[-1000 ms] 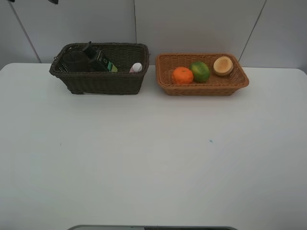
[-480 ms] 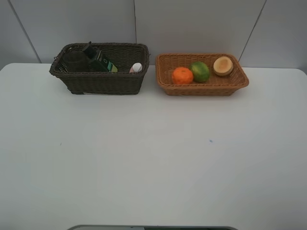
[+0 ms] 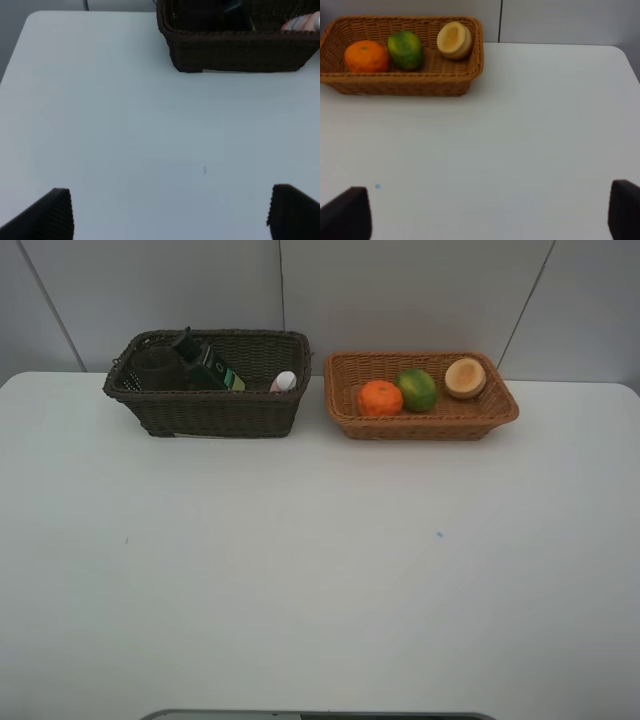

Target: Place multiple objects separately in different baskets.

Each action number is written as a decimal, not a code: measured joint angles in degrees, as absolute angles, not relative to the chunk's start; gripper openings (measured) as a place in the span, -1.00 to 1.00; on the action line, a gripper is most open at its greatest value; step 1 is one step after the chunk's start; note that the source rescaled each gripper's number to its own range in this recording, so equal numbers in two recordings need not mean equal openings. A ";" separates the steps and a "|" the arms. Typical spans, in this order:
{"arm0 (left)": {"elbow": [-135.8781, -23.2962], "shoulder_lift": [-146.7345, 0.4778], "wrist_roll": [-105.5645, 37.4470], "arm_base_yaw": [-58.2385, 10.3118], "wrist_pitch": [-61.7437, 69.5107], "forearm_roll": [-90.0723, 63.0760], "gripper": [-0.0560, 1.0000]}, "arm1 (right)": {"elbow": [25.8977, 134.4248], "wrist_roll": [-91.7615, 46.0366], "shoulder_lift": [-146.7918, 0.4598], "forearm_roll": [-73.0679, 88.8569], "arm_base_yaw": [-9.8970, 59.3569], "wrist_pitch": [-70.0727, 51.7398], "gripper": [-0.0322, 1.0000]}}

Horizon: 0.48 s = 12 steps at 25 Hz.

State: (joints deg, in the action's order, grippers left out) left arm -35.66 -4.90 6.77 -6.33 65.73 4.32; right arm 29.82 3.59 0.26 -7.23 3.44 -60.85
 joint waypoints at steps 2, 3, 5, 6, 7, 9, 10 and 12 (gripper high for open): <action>-33.85 -0.83 6.77 -6.33 65.79 4.30 1.00 | 29.82 3.59 0.26 -7.23 3.44 -60.85 1.00; -32.95 0.07 6.77 -6.33 65.80 4.10 1.00 | 29.82 3.59 0.26 -7.23 3.44 -60.85 1.00; -31.42 0.29 6.57 -6.33 65.98 3.39 1.00 | 29.82 3.59 0.26 -7.23 3.44 -60.85 1.00; -31.14 0.31 6.13 -6.55 65.98 2.70 1.00 | 29.82 3.59 0.26 -7.23 3.44 -60.85 1.00; -31.14 0.36 5.42 -6.84 65.91 2.02 1.00 | 29.82 3.59 0.26 -7.23 3.44 -60.85 1.00; -31.14 0.36 4.41 -6.97 65.91 0.95 1.00 | 29.82 3.59 0.26 -7.23 3.44 -60.85 1.00; -31.14 0.36 3.87 -6.97 65.91 0.61 1.00 | 29.82 3.59 0.26 -7.23 3.44 -60.85 1.00; -31.14 0.36 3.70 -6.97 65.91 0.00 1.00 | 29.82 3.59 0.26 -7.23 3.44 -60.85 1.00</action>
